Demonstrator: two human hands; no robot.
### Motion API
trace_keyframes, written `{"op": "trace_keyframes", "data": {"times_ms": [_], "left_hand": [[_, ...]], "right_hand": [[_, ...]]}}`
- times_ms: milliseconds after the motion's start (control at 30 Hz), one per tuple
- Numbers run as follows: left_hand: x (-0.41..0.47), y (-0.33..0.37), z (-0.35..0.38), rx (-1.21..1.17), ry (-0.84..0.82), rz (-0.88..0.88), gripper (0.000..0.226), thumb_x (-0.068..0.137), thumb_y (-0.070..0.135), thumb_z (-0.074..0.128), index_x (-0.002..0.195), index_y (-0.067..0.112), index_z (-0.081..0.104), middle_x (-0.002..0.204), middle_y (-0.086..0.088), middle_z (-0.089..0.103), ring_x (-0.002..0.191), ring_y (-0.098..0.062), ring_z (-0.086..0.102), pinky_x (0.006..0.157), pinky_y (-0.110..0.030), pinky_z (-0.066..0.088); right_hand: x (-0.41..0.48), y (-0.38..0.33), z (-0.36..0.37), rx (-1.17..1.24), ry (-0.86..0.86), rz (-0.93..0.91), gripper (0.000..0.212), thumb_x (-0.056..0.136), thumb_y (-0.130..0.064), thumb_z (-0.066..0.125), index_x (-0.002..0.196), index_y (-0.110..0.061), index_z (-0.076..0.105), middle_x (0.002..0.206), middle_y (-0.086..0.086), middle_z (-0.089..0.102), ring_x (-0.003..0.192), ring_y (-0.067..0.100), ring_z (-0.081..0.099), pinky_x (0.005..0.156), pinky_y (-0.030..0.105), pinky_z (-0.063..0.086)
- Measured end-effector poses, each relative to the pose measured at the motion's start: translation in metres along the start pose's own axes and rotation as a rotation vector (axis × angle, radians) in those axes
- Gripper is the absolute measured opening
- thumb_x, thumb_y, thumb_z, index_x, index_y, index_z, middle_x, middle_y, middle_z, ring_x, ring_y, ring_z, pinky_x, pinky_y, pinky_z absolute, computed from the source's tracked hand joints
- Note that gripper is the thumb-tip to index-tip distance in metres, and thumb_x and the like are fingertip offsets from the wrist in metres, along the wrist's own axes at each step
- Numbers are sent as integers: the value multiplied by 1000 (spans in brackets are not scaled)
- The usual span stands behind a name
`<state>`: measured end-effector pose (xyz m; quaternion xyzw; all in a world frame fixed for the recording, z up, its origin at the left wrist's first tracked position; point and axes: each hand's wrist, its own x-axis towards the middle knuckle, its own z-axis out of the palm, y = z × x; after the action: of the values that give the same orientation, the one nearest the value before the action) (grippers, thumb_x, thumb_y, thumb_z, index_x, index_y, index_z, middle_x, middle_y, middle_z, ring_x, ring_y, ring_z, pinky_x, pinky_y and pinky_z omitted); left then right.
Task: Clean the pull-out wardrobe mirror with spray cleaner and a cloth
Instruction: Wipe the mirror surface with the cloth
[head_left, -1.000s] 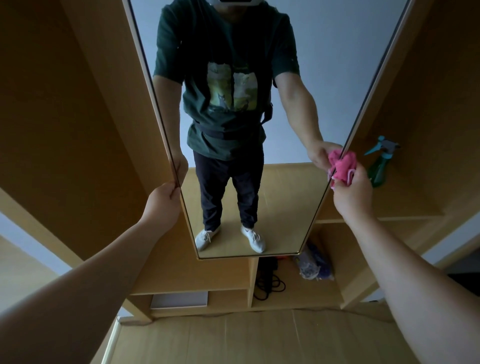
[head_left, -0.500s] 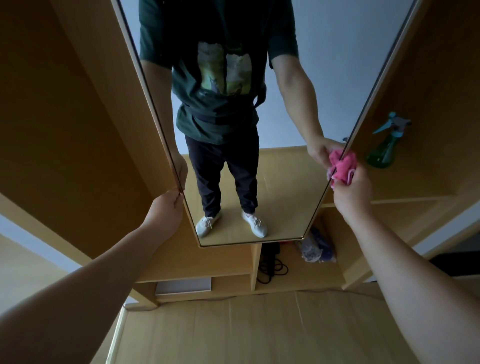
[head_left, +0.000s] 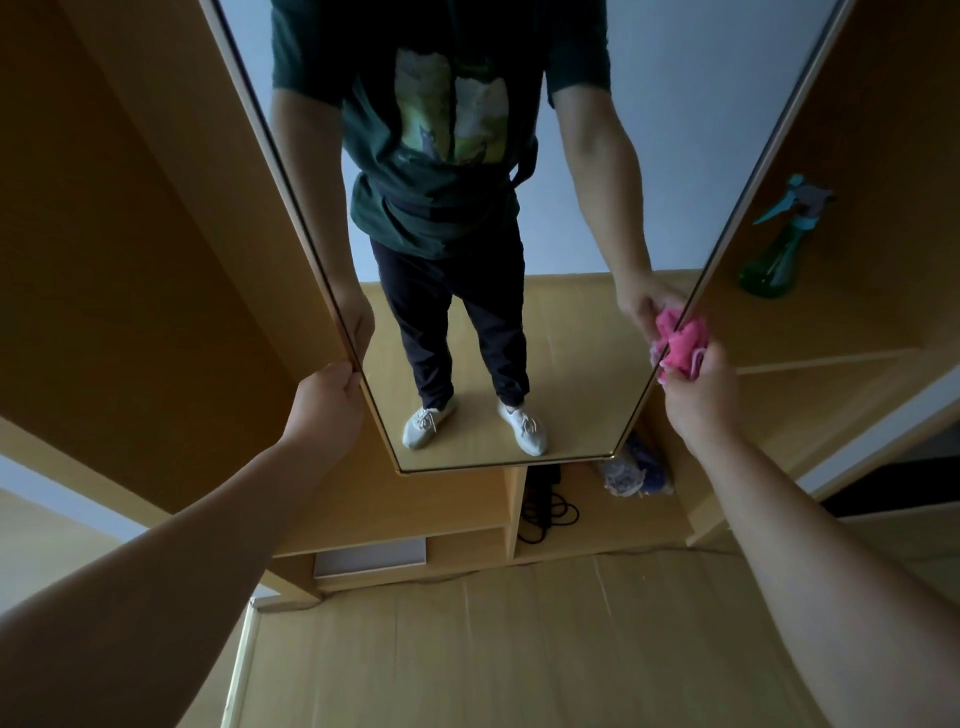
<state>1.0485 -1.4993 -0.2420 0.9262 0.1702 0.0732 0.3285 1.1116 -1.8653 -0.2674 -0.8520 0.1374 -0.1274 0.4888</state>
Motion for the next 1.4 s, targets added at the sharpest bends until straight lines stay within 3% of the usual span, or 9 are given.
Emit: {"op": "trace_keyframes", "data": {"times_ms": [267,433,633,833,1033,1133,1200,1300,1400], "left_hand": [[1,3,3,28,39,29,26,102,11,37,88,2,56,82,-15,58,63,-19,49,52,-29,38],[3,0,7,33,62,43,25,102,10,37,86,4,56,78,-9,56,62,-16,49,49,-26,37],[5,-4,12,32,94,55,25,102,11,37,87,4,56,79,-10,57,69,-24,55,52,-28,40],[3,-6,14,32,116,75,26,101,10,37,85,1,56,78,-12,57,68,-25,54,53,-29,40],[2,-6,13,40,101,61,25,101,12,38,86,3,56,78,-10,56,67,-21,50,54,-27,38],[-4,-2,8,88,77,60,29,102,17,39,80,7,54,73,-8,56,65,-23,53,49,-27,37],[-12,4,0,150,86,57,33,102,20,40,75,8,55,67,-7,56,59,-23,53,46,-27,36],[-26,16,-13,143,44,34,39,100,26,43,73,6,63,66,-12,63,58,-27,60,48,-36,49],[-38,33,-24,117,8,23,41,97,29,48,67,7,65,65,-12,65,55,-26,61,45,-32,47]], "right_hand": [[-8,29,13,-43,-21,20,37,93,-9,59,129,-8,50,113,8,63,101,24,60,85,36,50],[-11,49,25,-48,-53,61,40,94,-10,56,134,-10,47,105,1,61,94,20,60,77,31,47],[-14,76,39,-68,-72,127,32,95,-8,54,127,-7,50,96,1,58,90,25,60,74,34,45],[-15,101,55,-61,-85,156,28,98,-14,50,125,-11,52,97,0,58,92,24,59,88,45,51],[-20,126,56,-50,-160,196,37,90,-14,62,125,-19,54,97,-2,63,93,27,65,85,48,55],[-29,118,40,-54,-138,122,33,89,-15,65,121,-18,57,89,-8,63,80,18,65,73,44,57],[-36,104,27,-44,-114,49,33,88,-20,67,120,-17,58,87,-14,61,79,15,63,74,42,56],[-45,70,6,6,-132,-29,39,84,-27,72,120,-20,59,91,-10,67,82,11,65,76,41,57],[-52,21,-11,79,-159,-150,41,80,-25,77,118,-19,61,92,-11,68,77,-1,64,66,20,54]]}}
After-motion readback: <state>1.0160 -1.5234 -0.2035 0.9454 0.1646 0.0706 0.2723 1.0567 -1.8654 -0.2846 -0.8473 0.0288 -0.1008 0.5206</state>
